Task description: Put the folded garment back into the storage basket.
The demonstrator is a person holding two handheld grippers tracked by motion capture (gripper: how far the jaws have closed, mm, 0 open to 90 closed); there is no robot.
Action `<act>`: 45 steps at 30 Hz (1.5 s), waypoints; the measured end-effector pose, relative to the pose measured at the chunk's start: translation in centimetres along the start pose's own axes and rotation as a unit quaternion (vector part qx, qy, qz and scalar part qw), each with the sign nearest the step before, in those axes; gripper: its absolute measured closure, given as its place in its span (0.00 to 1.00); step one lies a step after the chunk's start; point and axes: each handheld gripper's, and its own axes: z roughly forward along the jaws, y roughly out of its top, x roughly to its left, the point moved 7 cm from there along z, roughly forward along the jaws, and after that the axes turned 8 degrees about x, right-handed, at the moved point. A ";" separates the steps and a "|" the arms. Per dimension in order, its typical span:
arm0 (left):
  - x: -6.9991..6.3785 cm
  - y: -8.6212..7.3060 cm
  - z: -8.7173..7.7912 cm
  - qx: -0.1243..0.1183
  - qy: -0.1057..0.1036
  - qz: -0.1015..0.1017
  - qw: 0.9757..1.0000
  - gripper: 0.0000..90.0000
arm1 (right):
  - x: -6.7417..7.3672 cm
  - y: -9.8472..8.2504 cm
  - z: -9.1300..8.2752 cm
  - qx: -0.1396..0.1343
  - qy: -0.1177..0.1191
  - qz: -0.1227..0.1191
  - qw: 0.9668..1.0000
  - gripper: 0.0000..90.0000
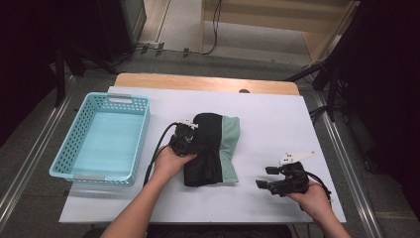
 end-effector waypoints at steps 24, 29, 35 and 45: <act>-1.3 1.4 -3.1 -0.025 -0.029 0.006 0.999 0.76 | 0.1 0.1 -0.1 -0.006 0.005 -0.001 1.000 0.29; -1.4 1.6 -3.9 -0.029 -0.034 -0.004 0.999 0.75 | 0.1 0.0 -0.2 -0.007 0.003 -0.002 1.000 0.29; -1.8 1.9 -4.7 -0.027 -0.035 -0.004 0.999 0.75 | 0.0 0.1 -0.3 -0.010 0.004 0.000 1.000 0.29; -1.8 2.2 -6.0 -0.026 -0.033 -0.008 0.999 0.75 | 0.0 0.1 -0.4 -0.012 0.006 -0.001 1.000 0.29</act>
